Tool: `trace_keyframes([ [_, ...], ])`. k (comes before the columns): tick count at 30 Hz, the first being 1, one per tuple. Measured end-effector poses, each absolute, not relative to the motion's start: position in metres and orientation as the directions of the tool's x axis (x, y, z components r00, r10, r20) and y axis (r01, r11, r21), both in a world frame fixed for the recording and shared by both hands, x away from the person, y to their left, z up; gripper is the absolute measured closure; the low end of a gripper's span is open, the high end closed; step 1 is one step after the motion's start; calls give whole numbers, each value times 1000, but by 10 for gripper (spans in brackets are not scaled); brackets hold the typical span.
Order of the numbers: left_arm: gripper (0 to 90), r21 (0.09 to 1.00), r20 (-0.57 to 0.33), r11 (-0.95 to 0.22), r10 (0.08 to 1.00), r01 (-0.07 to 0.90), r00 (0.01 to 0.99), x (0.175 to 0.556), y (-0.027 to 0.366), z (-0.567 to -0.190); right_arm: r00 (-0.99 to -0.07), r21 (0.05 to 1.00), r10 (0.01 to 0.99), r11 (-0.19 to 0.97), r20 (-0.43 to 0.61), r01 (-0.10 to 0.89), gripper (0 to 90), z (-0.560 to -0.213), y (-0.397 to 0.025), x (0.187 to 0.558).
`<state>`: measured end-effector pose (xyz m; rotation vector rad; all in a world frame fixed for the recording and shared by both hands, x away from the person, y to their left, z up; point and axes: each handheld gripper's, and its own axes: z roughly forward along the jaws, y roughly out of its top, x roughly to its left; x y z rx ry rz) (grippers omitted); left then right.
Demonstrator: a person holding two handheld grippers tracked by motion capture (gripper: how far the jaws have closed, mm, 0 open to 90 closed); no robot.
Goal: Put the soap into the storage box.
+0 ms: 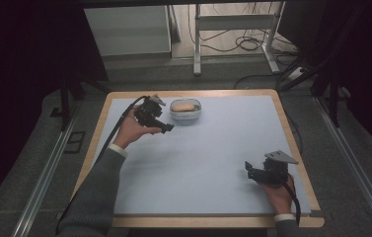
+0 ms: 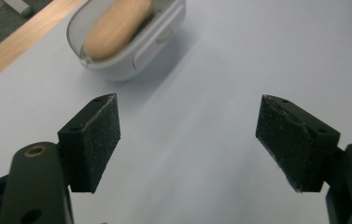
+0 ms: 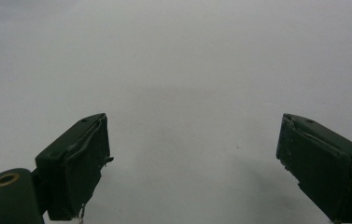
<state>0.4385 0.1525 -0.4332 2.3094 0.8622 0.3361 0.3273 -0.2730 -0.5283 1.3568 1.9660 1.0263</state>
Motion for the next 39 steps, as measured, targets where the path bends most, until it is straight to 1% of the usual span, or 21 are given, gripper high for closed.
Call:
trace_keyframes([
  [1, 221, 664, 9, -561, 667, 495, 745, 426, 160, -438, -351, 823, 936, 206, -8, 529, 96, -528, -273, 327],
  [4, 221, 681, -9, -535, 677, 501, 736, 408, 172, -448, -353, 823, 935, 205, -6, 529, 96, -528, -273, 328],
  [6, 221, 688, -7, -528, 681, 498, 732, 401, 175, -451, -351, 824, 936, 203, -5, 529, 96, -528, -274, 328],
  [7, 223, 693, -11, -517, 690, 503, 724, 390, 181, -458, -352, 824, 936, 202, -4, 529, 96, -528, -274, 328],
  [8, 223, 693, -11, -517, 690, 503, 724, 390, 181, -458, -352, 824, 936, 202, -4, 529, 96, -528, -274, 328],
  [11, 224, 693, -10, -508, 702, 511, 712, 368, 190, -472, -353, 822, 936, 207, -8, 531, 96, -528, -273, 328],
  [18, 220, 696, -23, -484, 723, 530, 690, 342, 200, -492, -352, 823, 936, 205, -7, 529, 96, -528, -273, 327],
  [26, 218, 700, -76, -438, 740, 565, 668, 325, 211, -511, -354, 825, 935, 206, -9, 525, 96, -528, -273, 327],
  [32, 217, 686, -82, -436, 749, 582, 658, 323, 216, -520, -354, 825, 935, 208, -10, 525, 96, -528, -273, 327],
  [39, 216, 685, -80, -435, 752, 584, 655, 323, 216, -521, -355, 827, 935, 204, -5, 524, 96, -528, -274, 327],
])
